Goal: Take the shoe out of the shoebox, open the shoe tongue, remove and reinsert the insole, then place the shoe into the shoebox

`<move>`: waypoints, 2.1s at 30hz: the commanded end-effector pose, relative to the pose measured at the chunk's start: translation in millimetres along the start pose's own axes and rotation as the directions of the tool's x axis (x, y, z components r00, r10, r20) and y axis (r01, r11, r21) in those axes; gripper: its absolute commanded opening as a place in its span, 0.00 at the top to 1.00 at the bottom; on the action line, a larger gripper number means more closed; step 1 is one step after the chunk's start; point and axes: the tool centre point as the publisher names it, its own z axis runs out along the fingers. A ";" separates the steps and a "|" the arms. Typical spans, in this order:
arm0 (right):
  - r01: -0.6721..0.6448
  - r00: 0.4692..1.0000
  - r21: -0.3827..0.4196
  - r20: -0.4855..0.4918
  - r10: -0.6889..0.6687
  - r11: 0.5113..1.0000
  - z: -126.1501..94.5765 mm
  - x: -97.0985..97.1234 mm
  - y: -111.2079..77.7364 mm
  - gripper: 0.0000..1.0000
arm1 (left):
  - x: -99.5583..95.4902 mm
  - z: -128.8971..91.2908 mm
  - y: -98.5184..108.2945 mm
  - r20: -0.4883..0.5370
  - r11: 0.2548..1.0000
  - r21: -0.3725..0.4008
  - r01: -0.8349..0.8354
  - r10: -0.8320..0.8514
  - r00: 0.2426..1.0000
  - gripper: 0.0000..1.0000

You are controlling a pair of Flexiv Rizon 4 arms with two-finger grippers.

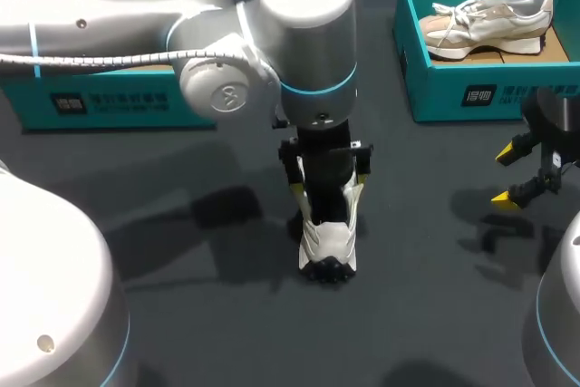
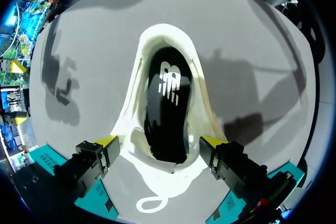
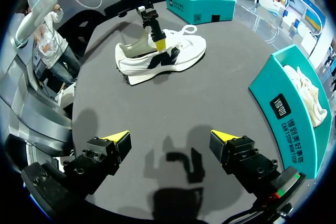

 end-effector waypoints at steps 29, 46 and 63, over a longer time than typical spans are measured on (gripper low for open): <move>0.000 1.000 0.001 0.002 0.000 1.000 -0.4 1.6 -0.5 0.00 | -2.0 -54.1 70.9 0.017 0.998 -0.007 0.063 -0.063 0.998 0.58; 0.000 1.000 0.001 0.002 0.000 1.000 -0.4 1.6 -0.5 0.00 | -2.9 -34.6 24.6 0.036 0.995 0.101 -0.008 0.004 0.999 0.70; 0.000 1.000 0.001 0.002 0.000 1.000 -0.4 1.6 -0.5 0.00 | 11.7 -18.2 -16.3 0.081 0.989 0.146 -0.016 0.005 0.997 0.79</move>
